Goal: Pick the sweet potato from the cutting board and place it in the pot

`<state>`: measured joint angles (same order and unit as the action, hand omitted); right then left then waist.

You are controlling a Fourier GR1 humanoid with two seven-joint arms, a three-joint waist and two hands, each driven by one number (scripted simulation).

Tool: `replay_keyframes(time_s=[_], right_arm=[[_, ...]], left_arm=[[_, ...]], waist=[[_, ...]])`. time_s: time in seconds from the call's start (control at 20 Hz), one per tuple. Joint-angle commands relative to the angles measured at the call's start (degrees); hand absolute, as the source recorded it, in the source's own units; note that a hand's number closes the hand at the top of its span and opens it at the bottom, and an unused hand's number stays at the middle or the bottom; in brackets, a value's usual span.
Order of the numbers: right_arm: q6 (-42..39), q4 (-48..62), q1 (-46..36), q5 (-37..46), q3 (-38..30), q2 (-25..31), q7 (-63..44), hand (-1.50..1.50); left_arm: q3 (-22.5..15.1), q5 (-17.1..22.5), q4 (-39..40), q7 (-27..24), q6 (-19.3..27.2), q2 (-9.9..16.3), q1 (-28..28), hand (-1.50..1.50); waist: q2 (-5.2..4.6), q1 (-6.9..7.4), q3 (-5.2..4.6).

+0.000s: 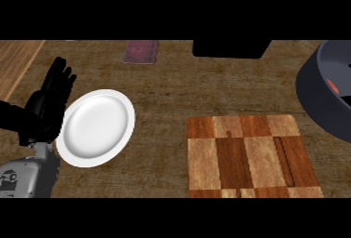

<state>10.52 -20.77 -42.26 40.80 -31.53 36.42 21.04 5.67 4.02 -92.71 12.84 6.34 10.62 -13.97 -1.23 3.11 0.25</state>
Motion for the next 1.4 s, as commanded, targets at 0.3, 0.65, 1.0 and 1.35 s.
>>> replay_keyframes(time_s=[0.3, 0.65, 1.0, 1.35], right_arm=[[-15.1, 5.6, -3.4, -15.2, -12.9, 4.7, 11.6, -1.5], [-22.8, 9.2, 0.8, -20.6, -18.3, 11.5, 14.1, -1.5], [-31.2, 10.8, 6.5, -21.7, -18.9, 16.7, 16.9, -1.5], [-35.1, 11.5, 9.9, -22.5, -19.5, 19.3, 18.3, -1.5]], left_arm=[[1.2, -0.3, 0.8, 0.5, 0.7, 0.7, -1.3, 0.0], [1.7, 0.7, 0.8, -1.7, -1.0, 0.8, 0.4, 0.0], [2.5, 0.9, 2.5, 0.6, -0.5, 1.6, -3.2, 0.0], [0.3, -0.6, -1.5, 0.8, 0.5, -0.2, 0.5, 0.0]], waist=[[0.21, -1.23, 0.08], [0.08, -1.26, 0.06], [-0.05, -1.77, 0.17], [-0.05, -0.59, 0.37]])
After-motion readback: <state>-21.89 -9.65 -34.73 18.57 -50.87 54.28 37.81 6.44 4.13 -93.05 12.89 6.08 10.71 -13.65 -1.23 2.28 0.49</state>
